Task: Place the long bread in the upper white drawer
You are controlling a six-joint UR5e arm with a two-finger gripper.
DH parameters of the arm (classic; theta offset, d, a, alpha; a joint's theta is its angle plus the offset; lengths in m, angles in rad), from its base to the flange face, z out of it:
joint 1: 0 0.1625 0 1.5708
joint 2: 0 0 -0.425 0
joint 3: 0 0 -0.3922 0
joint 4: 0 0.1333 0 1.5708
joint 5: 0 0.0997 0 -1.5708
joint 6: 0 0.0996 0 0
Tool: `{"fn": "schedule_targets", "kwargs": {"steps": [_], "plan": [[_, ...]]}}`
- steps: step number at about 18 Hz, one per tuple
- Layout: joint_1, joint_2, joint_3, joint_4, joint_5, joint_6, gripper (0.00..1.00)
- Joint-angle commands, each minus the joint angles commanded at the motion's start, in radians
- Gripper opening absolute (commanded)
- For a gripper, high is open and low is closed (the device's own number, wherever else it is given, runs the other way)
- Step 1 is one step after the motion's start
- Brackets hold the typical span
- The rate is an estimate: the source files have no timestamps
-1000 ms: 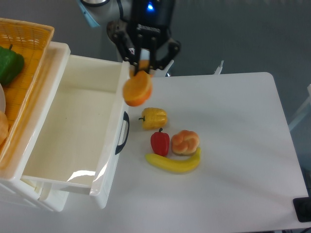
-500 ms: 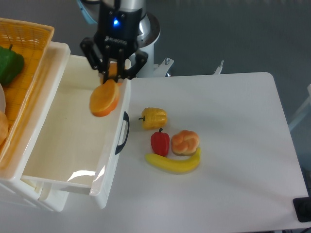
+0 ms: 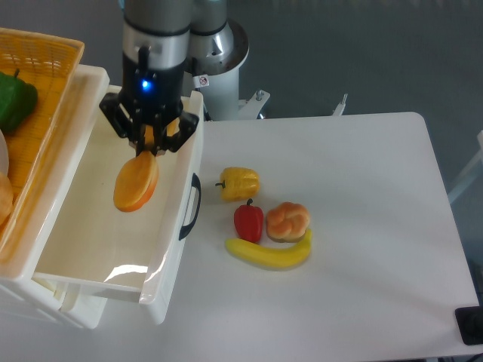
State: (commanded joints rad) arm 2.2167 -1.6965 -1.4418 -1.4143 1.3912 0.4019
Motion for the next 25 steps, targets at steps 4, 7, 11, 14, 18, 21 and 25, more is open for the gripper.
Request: {"fn": "schedule_targets", "kwargs": {"steps": [4,7,11,14,18,21,25], "plan": [[-0.005,-0.025,-0.005,0.002,0.005,0.008,0.13],[-0.015,-0.041,-0.003,0.003,0.022,0.011,0.39],[-0.043,-0.06,-0.003,0.002,0.095,0.05,1.0],[-0.058,-0.06,-0.002,-0.002,0.094,0.072,1.0],[-0.057,-0.052,0.008,-0.003,0.085,0.072,1.0],[-0.048,-0.051,0.009,-0.003,0.075,0.071,1.0],[-0.008,-0.014,0.052,-0.003,0.075,0.078,1.0]]}}
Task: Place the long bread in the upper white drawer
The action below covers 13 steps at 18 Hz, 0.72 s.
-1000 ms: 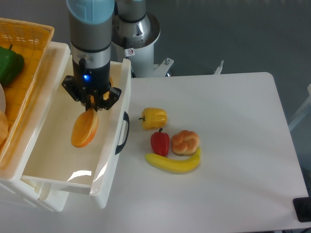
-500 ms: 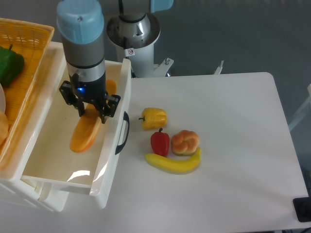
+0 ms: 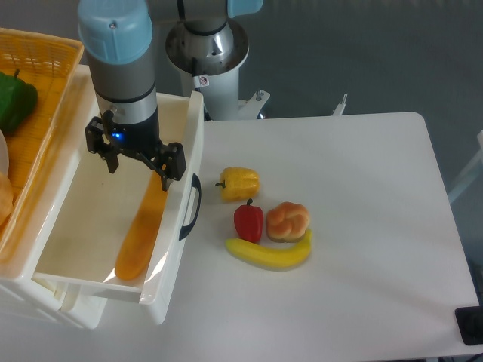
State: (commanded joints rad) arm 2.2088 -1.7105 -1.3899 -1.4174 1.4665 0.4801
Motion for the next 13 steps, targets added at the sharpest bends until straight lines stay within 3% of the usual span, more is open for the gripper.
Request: {"fn": "schedule_targets", "kwargs": {"steps": [2,9,13], "plan": [[0.029,0.002,0.026,-0.002,0.002,0.04,1.0],[0.23,0.008,0.017,0.003,0.008,0.277,1.0],[0.334,-0.027,0.014,0.006,0.008,0.46,1.0]]}}
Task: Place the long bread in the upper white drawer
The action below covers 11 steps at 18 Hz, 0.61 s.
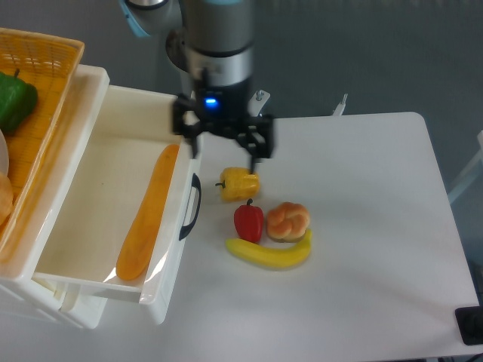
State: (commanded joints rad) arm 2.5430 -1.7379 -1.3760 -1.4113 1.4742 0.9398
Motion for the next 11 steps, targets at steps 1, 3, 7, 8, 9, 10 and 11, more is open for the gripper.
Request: {"fn": "schedule_targets", "kwargs": {"steps": [1,3,7,8,9,10,11], "plan": [[0.026,-0.015,-0.003,0.0,0.0,0.035,1.0],[0.052,-0.037,-0.038,0.006,0.002,0.097,1.0],[0.109,-0.139,-0.094,0.044,-0.002,0.2,1.0],[0.118,-0.182,-0.094,0.066,-0.003,0.221,1.0],[0.123,-0.23,-0.089,0.09,-0.002,0.268,1.0],[0.111,-0.259,-0.081,0.11,0.008,0.295,1.0],[0.109,-0.281,-0.077,0.124,0.009,0.3,1.0]]}}
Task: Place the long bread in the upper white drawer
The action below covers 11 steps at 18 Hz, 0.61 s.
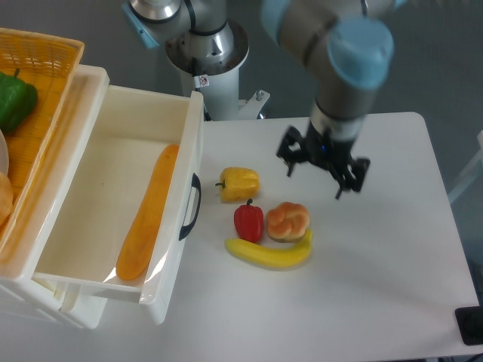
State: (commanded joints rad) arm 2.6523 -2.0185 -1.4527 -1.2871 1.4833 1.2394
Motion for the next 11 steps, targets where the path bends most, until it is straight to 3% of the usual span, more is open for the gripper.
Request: {"fn": "schedule_targets", "kwargs": {"steps": [3,11], "plan": [[-0.003,-0.043,0.018,0.019,0.053,0.012,1.0],[0.034,-0.057,0.017,0.019,0.104,0.043,1.0]]}}
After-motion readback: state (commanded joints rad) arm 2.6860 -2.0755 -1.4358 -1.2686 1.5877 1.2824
